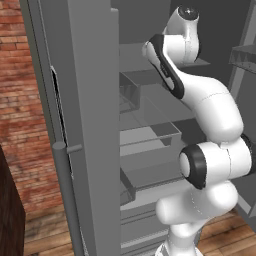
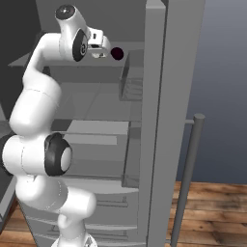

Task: Retrieve the bottle and the shaker from the cabinet and place them next to the mixing bowl on the counter. Then add garlic from the fridge to the mixing bowl.

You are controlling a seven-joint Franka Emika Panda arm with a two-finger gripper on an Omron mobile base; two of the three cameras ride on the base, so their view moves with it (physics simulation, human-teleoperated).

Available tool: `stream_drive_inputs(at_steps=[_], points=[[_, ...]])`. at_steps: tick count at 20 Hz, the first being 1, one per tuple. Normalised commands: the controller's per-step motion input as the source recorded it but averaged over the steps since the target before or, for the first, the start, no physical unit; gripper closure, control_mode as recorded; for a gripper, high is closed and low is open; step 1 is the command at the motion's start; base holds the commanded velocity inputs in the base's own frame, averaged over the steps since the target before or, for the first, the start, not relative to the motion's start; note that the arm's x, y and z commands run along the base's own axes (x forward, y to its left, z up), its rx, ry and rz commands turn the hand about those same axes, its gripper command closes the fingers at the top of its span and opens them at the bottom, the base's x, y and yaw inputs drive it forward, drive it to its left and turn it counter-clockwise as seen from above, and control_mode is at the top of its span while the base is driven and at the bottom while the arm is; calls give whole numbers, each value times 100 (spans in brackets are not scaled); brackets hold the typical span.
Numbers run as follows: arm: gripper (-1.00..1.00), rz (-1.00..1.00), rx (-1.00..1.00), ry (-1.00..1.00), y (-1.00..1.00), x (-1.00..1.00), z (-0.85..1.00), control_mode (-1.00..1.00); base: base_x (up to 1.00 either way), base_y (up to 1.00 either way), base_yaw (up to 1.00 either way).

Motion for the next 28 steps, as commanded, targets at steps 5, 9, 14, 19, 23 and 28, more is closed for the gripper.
stream_drive_inputs(at_steps=[5,9,14,19,23,28], points=[[-100,0,0,3,0,17,21,-100,0,0,0],[-100,0,0,4,0,8,0,-100,0,0,0],[-100,0,0,0,5,48,-13,-100,0,0,0],[-100,0,0,0,2,42,-18,-100,0,0,0],[-100,0,0,0,1,30,-4,-100,0,0,0],[-100,0,0,2,0,1,0,-100,0,0,0]])
